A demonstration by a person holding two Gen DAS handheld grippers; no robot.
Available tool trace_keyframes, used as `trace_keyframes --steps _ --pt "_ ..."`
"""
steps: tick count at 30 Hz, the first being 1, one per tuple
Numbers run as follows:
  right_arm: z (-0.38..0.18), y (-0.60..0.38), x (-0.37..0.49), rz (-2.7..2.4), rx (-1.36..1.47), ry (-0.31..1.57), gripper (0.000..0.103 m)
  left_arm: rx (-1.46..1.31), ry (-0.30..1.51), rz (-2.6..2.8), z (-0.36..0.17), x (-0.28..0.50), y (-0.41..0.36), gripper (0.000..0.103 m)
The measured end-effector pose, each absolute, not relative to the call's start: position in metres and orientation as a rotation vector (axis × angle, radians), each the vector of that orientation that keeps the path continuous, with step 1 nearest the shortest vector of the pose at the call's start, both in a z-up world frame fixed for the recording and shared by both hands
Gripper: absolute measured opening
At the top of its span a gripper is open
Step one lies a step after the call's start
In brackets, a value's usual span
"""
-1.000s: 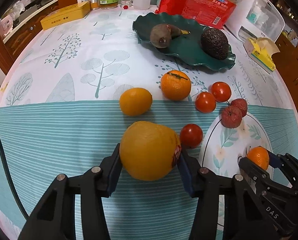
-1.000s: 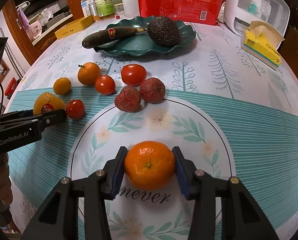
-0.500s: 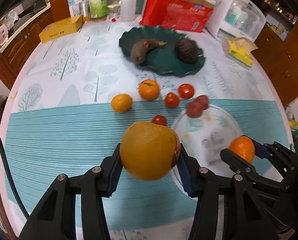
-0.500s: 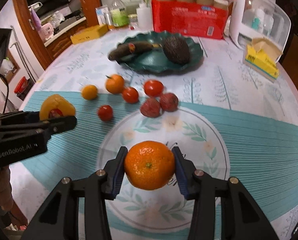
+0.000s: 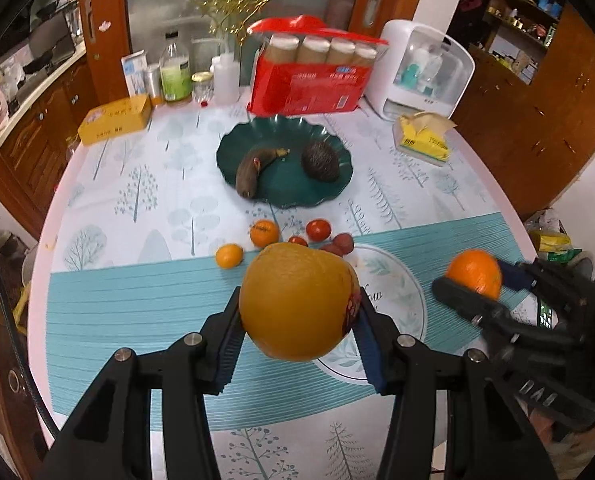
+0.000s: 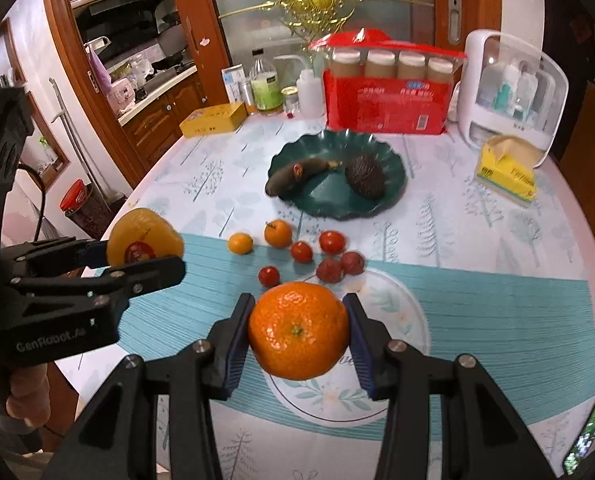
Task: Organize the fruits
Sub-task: 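Carry grapefruit and orange onto the green plate and open both tools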
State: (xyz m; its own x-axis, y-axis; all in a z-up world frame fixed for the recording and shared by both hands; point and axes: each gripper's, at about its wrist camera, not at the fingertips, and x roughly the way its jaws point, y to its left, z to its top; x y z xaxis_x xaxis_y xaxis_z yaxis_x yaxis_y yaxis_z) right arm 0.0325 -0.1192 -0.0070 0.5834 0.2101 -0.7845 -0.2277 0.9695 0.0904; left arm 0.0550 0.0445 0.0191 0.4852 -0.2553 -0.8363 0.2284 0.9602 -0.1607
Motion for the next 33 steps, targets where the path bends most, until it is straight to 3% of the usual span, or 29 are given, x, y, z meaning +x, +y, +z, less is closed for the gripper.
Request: trace_keyframes --steps 10,18,24,33 --pt "0.098 -0.141 0.074 0.185 -0.135 0.812 0.045 0.039 0.933 -0.308 0.088 0.085 0.045 0.049" --pt "0.146 -0.156 0.144 0.118 -0.186 0.752 0.045 0.12 0.906 -0.261 0.113 0.148 0.032 0.049" --pt "0.129 -0.155 0.206 0.125 -0.146 0.776 0.045 0.17 0.903 -0.211 0.101 0.212 0.022 0.049" --pt "0.032 -0.144 0.299 0.161 -0.019 0.917 0.045 0.141 0.968 -0.186 0.027 0.302 0.02 0.049"
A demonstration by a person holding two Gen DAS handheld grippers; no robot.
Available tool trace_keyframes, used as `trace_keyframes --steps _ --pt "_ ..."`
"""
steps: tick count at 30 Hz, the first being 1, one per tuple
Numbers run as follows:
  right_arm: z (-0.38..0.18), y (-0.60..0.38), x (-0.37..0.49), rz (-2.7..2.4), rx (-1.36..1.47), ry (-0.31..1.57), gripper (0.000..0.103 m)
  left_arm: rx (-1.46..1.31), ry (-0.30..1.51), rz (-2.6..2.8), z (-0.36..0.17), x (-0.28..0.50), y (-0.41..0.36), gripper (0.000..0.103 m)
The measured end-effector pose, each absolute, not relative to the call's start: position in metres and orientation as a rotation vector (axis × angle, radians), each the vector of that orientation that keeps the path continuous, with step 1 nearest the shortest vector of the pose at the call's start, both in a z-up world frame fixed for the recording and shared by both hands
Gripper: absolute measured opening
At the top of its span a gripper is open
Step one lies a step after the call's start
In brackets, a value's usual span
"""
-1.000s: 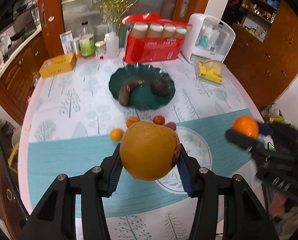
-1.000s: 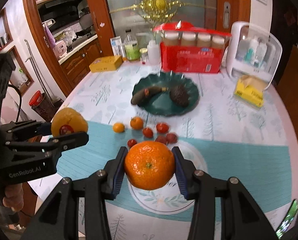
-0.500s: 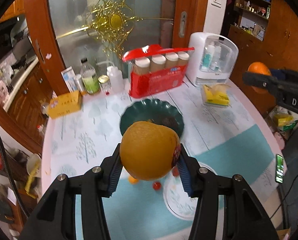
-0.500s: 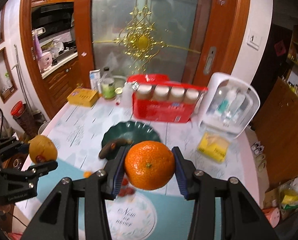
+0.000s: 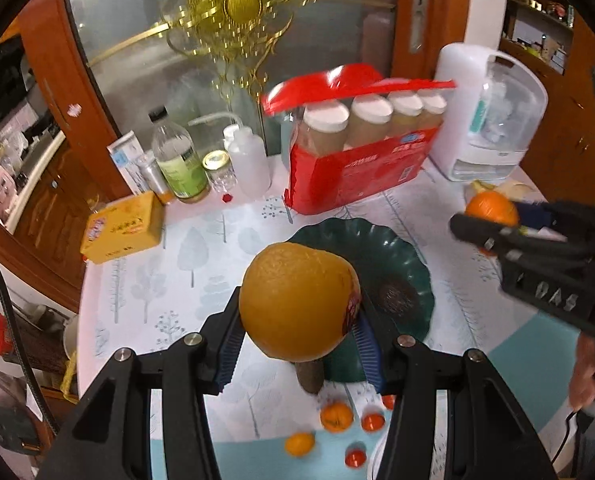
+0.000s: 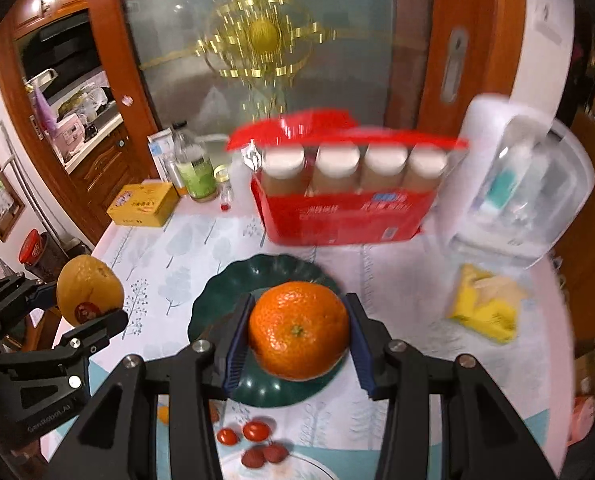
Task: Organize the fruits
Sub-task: 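Carry grapefruit and orange onto the green plate and open both tools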
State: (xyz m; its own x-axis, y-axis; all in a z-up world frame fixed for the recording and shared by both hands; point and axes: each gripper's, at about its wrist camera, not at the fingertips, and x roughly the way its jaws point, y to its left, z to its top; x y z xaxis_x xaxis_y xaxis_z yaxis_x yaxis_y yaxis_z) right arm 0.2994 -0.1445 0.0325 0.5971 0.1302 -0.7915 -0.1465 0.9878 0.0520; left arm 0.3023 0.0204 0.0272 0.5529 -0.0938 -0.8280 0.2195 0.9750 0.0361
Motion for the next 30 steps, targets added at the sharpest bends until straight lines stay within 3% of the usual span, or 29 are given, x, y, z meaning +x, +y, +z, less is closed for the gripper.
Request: trace_keyframes --steps 12,19,30 --pt "-0.097 -0.149 0.364 0.141 0.072 1.032 0.045 0.082 1.093 -0.144 -0.093 0.361 0.014 0.049" --pt "-0.126 -0.149 0.374 0.138 0.081 1.025 0.045 0.029 1.122 -0.125 -0.13 0.378 0.012 0.049" --pt "-0.145 -0.141 0.387 0.145 0.079 1.034 0.046 -0.001 1.1 -0.12 -0.146 0.391 0.008 0.049"
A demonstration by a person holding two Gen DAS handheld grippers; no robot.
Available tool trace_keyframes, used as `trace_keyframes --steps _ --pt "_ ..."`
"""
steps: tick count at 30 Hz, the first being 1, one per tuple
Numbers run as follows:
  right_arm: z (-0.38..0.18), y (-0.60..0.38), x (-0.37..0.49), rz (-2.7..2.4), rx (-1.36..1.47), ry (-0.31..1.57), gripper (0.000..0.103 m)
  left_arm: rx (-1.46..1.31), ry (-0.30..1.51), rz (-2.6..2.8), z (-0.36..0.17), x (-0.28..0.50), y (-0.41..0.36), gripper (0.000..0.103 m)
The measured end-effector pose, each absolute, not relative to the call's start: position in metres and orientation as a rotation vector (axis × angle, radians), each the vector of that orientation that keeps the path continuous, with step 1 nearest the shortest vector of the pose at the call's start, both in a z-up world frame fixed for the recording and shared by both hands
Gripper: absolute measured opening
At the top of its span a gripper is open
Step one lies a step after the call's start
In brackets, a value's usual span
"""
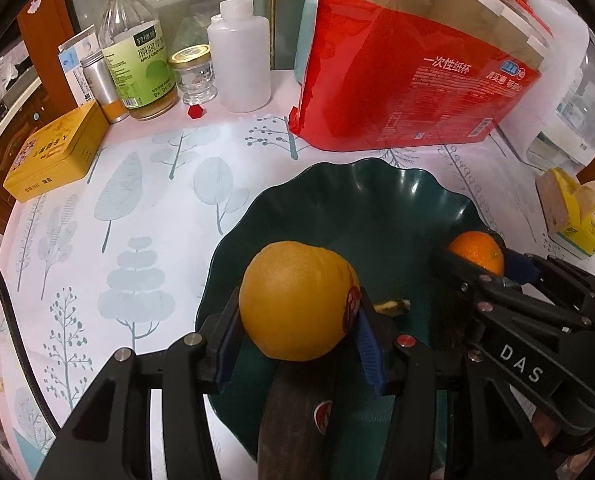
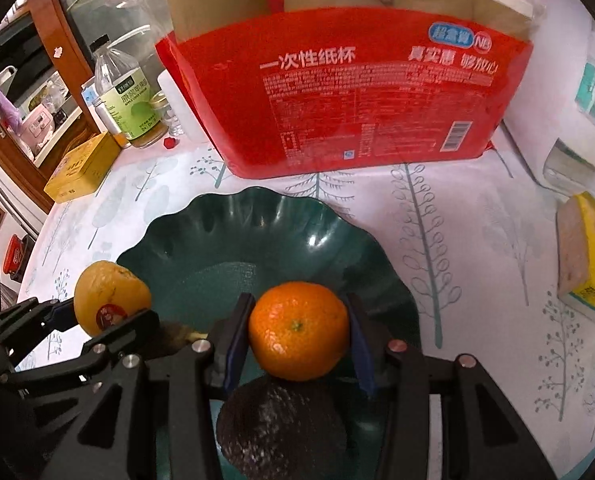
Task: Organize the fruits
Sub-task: 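Carry grapefruit and orange onto the green plate and open both tools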
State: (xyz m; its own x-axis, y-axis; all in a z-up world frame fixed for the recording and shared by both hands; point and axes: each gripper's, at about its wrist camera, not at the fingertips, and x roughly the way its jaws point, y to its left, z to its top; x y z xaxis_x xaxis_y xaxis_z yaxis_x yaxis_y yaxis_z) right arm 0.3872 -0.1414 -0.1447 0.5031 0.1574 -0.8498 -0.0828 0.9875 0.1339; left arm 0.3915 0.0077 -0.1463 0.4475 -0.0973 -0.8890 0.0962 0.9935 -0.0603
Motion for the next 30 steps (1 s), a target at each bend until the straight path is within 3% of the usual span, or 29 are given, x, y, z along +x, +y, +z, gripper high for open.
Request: trace_keyframes --steps 10,15,21,23,30 --pt "-0.149 -0.14 0.39 0.166 0.098 1.051 0.048 -0.02 1.101 -0.13 -0.156 0.396 0.011 0.05" --pt "-0.146 -0.142 0.391 0.168 0.093 1.054 0.048 0.013 1.099 -0.127 -0.155 0.394 0.008 0.055" --pt "-0.145 -0.147 0.39 0.159 0.084 1.059 0.048 0.018 1.11 -0.107 -0.156 0.395 0.01 0.081" --pt "-0.144 -0.15 0.389 0.158 0.088 1.055 0.048 -0.003 1.13 -0.136 -0.158 0.395 0.011 0.099" --pt "-0.14 -0.145 0.384 0.177 0.053 1.035 0.055 0.042 1.113 -0.18 -0.15 0.384 -0.002 0.102"
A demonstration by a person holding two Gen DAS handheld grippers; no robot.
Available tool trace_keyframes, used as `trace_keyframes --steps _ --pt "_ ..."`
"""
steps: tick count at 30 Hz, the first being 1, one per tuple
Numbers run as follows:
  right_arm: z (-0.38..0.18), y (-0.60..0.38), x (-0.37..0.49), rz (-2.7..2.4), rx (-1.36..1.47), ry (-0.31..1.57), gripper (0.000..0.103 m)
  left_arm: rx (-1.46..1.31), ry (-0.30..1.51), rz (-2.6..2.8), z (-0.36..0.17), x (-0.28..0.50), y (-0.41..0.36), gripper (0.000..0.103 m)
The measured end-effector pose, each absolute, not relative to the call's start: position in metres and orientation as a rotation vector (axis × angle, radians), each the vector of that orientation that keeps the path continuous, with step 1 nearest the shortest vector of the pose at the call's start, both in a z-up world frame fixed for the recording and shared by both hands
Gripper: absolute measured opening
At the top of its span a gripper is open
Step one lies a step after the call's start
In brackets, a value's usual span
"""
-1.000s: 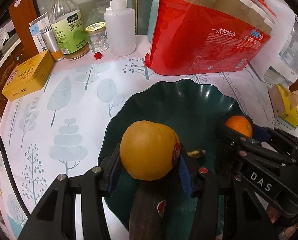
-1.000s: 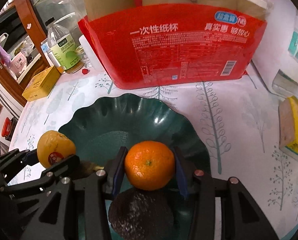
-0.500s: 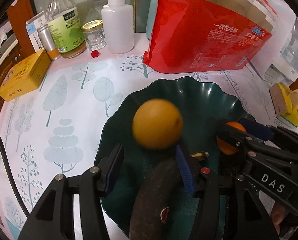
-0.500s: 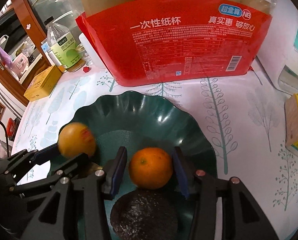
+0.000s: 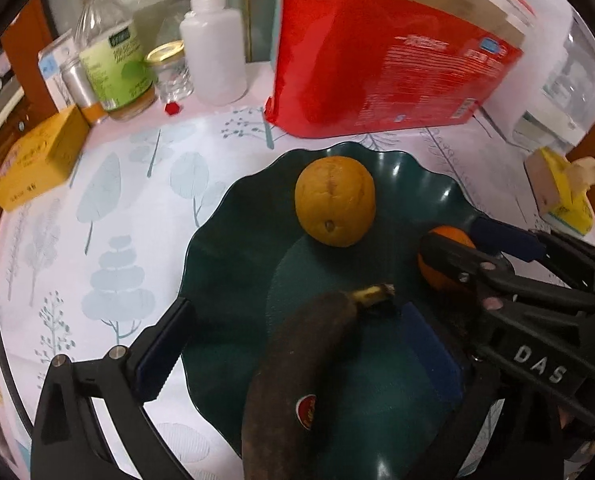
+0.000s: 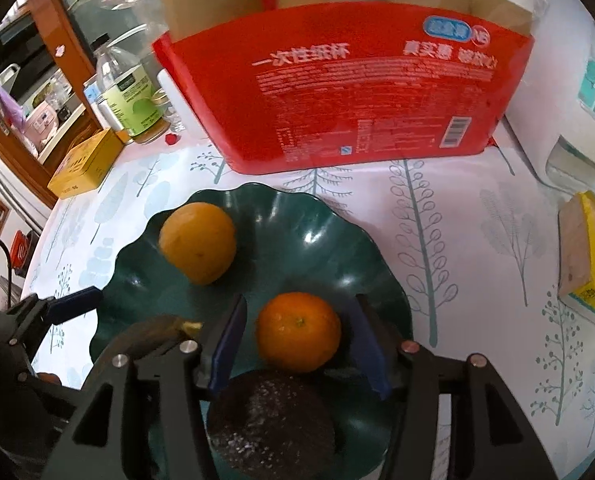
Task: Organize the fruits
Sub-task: 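Carry grapefruit and orange onto the green plate and open both tools, then withdraw both tools from the plate back toward the tomatoes and lychees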
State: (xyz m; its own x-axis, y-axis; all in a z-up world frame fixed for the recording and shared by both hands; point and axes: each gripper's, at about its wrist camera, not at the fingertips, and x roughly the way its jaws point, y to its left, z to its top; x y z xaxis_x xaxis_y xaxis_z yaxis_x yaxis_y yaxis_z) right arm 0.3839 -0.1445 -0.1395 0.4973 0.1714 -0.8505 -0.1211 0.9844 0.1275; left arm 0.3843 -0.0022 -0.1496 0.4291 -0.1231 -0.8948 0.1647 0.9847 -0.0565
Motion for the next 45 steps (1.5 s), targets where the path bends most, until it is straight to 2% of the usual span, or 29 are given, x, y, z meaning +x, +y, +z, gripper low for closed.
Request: trace_keyframes --steps 8,19,36,45 --pt "-0.122 -0.138 0.375 0.184 0.038 1.0 0.055 0.047 1.091 -0.179 -0.125 0.372 -0.004 0.102" --pt "-0.065 -0.148 0.338 0.141 0.035 0.913 0.055 0.044 1.039 -0.168 -0.065 0.323 0.009 0.102" --pt "0.021 -0.153 0.194 0.087 0.04 0.83 0.055 0.02 0.898 -0.19 0.04 0.179 0.033 0.102" --pt "0.039 -0.14 0.12 0.076 -0.004 0.802 0.057 -0.005 0.863 -0.196 0.051 0.114 0.052 0.102"
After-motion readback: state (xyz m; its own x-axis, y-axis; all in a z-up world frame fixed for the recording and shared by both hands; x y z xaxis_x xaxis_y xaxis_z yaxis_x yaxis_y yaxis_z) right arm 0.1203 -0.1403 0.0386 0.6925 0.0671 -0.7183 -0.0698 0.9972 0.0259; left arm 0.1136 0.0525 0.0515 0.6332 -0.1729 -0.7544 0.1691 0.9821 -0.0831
